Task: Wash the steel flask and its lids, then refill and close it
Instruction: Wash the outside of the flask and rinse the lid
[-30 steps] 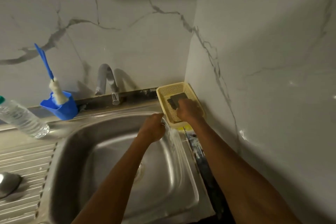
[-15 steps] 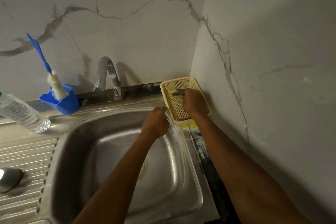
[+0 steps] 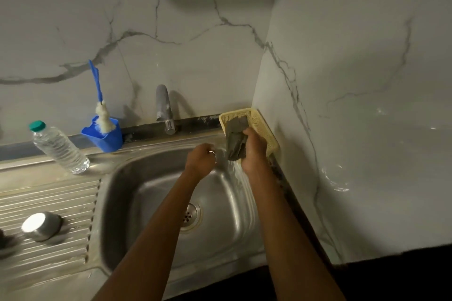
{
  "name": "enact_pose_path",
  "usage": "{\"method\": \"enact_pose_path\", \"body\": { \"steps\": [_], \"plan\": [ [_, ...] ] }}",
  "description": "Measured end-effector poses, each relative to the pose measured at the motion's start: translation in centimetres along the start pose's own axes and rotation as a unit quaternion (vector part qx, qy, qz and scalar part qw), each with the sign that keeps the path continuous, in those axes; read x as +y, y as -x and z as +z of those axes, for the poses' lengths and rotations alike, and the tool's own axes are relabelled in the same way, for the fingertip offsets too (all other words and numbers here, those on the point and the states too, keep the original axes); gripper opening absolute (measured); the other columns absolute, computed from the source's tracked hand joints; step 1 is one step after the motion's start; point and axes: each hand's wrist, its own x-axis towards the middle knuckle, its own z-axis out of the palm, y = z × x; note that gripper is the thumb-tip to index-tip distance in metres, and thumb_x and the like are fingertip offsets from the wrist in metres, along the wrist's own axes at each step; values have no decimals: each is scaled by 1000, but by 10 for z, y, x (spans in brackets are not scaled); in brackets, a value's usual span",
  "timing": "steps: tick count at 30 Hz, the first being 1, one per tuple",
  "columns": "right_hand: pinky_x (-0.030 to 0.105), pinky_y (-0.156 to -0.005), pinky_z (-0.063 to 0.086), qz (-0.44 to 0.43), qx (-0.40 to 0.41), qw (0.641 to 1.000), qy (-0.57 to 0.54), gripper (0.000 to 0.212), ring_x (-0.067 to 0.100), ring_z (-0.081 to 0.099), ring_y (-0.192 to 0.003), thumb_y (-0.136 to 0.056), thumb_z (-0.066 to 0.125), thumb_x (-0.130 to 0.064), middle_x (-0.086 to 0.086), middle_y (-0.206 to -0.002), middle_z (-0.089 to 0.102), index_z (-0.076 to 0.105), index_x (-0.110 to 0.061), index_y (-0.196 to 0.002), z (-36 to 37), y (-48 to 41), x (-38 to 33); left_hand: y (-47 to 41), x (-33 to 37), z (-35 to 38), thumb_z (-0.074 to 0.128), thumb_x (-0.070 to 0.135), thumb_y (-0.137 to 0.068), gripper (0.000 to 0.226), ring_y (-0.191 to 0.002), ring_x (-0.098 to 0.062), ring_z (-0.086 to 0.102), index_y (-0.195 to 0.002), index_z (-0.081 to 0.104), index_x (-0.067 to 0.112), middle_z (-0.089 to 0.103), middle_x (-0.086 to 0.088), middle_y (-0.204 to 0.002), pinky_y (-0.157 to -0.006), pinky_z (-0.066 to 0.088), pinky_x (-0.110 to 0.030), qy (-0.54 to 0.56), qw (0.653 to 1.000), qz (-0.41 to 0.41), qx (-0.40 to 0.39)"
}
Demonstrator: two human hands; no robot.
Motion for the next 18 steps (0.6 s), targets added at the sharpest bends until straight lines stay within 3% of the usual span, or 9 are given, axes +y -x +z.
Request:
{"method": "enact_pose_path", "body": {
  "steps": [3, 5, 7, 8, 11, 13, 15, 18],
  "plan": [
    [39, -83, 55, 146, -66, 982, -104, 37, 32, 66, -104, -92, 49, -20, 18, -112, 70, 63, -5, -123, 6, 36, 45, 18, -22, -10, 48, 17, -102, 27, -101, -31, 66, -112, 71, 5, 69, -11, -104, -90, 55, -43, 171, 979, -108, -19],
    [39, -84, 53, 214, -86, 968, -96, 41, 34, 65, -103, -95, 41, -21, 20, -100, 74, 67, 1, -118, 11, 55, 72, 33, -36, -17, 48, 28, -105, 29, -97, -29, 68, -101, 70, 10, 71, -13, -102, -85, 57, -41, 245, 957, -156, -12],
    [37, -75, 52, 265, -114, 951, -116, 41, 31, 66, -88, -99, 34, -19, 19, -82, 75, 69, 1, -102, 18, 74, 96, 45, -54, -27, 54, 26, -103, 27, -92, -30, 67, -88, 68, 9, 71, -17, -101, -88, 58, -45, 263, 947, -182, 11],
    [36, -77, 53, 275, -131, 945, -123, 43, 29, 68, -87, -101, 33, -21, 19, -85, 75, 69, 1, -103, 23, 82, 107, 49, -65, -33, 58, 23, -101, 25, -88, -30, 66, -84, 67, 8, 71, -20, -98, -89, 57, -48, 255, 948, -189, 24],
    [35, -103, 49, 271, -190, 936, -119, 52, 28, 66, -115, -103, 43, -40, 17, -121, 70, 66, 0, -126, 38, 102, 126, 57, -91, -52, 63, 15, -98, 17, -82, -26, 64, -83, 68, 9, 68, -18, -91, -87, 58, -46, 262, 945, -188, 46],
    [36, -108, 45, 264, -214, 933, -120, 53, 27, 63, -121, -100, 51, -45, 15, -131, 66, 65, -4, -131, 46, 106, 131, 59, -96, -61, 61, 15, -99, 10, -81, -20, 66, -95, 69, 11, 69, -13, -91, -79, 59, -39, 312, 932, -176, 51],
    [36, -99, 50, 255, -233, 930, -122, 45, 26, 66, -112, -101, 51, -40, 14, -126, 69, 68, -8, -128, 53, 110, 134, 64, -98, -69, 61, 16, -100, 10, -80, -17, 68, -105, 68, 12, 71, -7, -90, -70, 58, -31, 358, 917, -164, 68],
    [39, -77, 53, 265, -234, 931, -87, 37, 27, 68, -91, -103, 43, -29, 16, -96, 75, 71, -7, -108, 65, 122, 137, 72, -108, -83, 63, 17, -98, 16, -91, -22, 72, -112, 69, 15, 75, -9, -101, -78, 60, -36, 392, 905, -138, 92]
  ]
}}
